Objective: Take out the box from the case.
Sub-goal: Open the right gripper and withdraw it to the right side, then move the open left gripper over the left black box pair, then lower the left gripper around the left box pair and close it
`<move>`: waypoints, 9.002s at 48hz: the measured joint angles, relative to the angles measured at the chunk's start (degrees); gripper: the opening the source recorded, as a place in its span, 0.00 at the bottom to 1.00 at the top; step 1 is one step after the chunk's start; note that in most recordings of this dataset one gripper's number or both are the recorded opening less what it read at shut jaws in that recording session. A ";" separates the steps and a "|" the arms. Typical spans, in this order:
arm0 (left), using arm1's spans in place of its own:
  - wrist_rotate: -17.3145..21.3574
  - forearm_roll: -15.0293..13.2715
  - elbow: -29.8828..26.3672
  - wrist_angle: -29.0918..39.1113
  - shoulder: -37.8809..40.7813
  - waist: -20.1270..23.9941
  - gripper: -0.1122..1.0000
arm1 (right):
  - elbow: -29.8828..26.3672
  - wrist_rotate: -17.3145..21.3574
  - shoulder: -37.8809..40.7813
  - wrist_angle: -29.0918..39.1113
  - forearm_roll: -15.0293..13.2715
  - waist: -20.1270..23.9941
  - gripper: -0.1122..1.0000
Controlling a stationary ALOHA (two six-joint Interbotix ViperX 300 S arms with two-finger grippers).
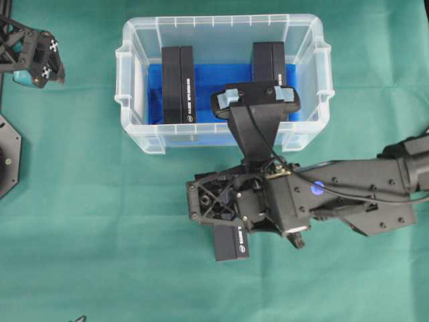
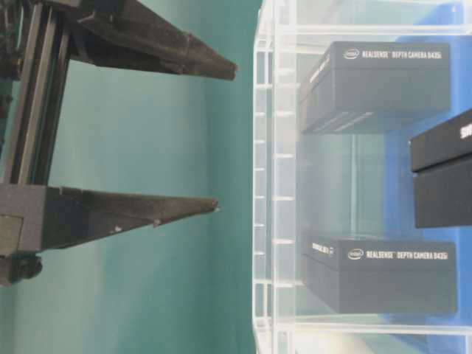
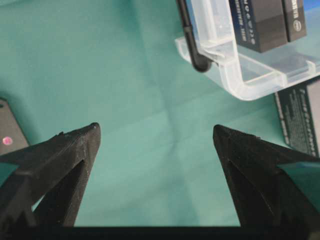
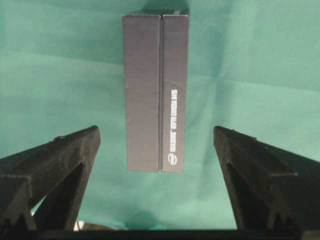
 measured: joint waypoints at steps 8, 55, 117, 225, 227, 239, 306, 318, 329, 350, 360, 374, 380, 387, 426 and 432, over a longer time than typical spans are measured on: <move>-0.09 -0.09 0.18 0.18 -0.62 -0.18 0.97 | 0.26 -1.93 -0.18 0.88 0.26 -0.18 0.92; -3.25 0.00 0.00 -0.26 0.62 -0.70 0.97 | 40.34 1.23 -35.68 -2.02 1.85 5.98 0.92; -4.22 0.09 0.00 -0.35 2.90 -0.88 0.97 | 50.36 -28.83 -45.35 -8.17 -0.62 -29.18 0.92; -9.05 0.18 -29.44 -2.72 34.80 -5.27 0.97 | 51.42 -35.16 -45.18 -9.67 0.70 -32.17 0.92; -9.32 0.18 -30.41 -2.64 35.60 -5.27 0.97 | 51.42 -35.16 -45.26 -9.76 0.70 -32.17 0.92; -10.46 0.18 -32.08 0.26 37.35 -5.27 0.97 | 51.42 -35.16 -45.26 -9.76 0.70 -32.17 0.92; -12.57 0.18 -29.09 -0.79 37.53 -5.01 0.97 | 51.42 -35.16 -45.26 -9.76 0.88 -32.17 0.92; -12.66 0.18 -26.37 -2.90 37.62 -4.92 0.97 | 51.42 -35.16 -45.26 -9.76 0.79 -32.26 0.92; -12.74 0.18 -23.82 -5.10 37.53 -4.66 0.97 | 51.42 -35.16 -45.26 -9.93 0.88 -32.17 0.92; -12.48 0.18 -16.79 -11.87 37.62 -4.22 0.97 | 51.42 -35.16 -45.26 -9.93 0.88 -32.26 0.92; -12.66 0.18 -14.77 -13.71 37.62 -3.34 0.97 | 51.42 -35.16 -45.26 -9.93 0.88 -32.17 0.92; -12.48 0.18 -13.54 -15.64 37.71 -1.32 0.97 | 51.42 -34.89 -45.26 -10.02 0.88 -32.26 0.92; -12.30 0.18 -13.10 -15.91 37.71 -0.70 0.97 | 51.42 -34.80 -45.26 -10.99 0.88 -32.26 0.92; -12.13 0.18 -12.83 -16.35 38.32 -0.62 0.97 | 51.33 -34.80 -45.18 -12.04 0.88 -32.26 0.92; -11.95 0.18 -13.36 -17.31 43.59 0.18 0.97 | 51.42 -35.16 -45.18 -12.30 0.88 -32.17 0.92; -11.95 0.18 -12.92 -17.58 43.59 0.09 0.97 | 51.42 -35.16 -45.18 -12.39 0.88 -32.26 0.92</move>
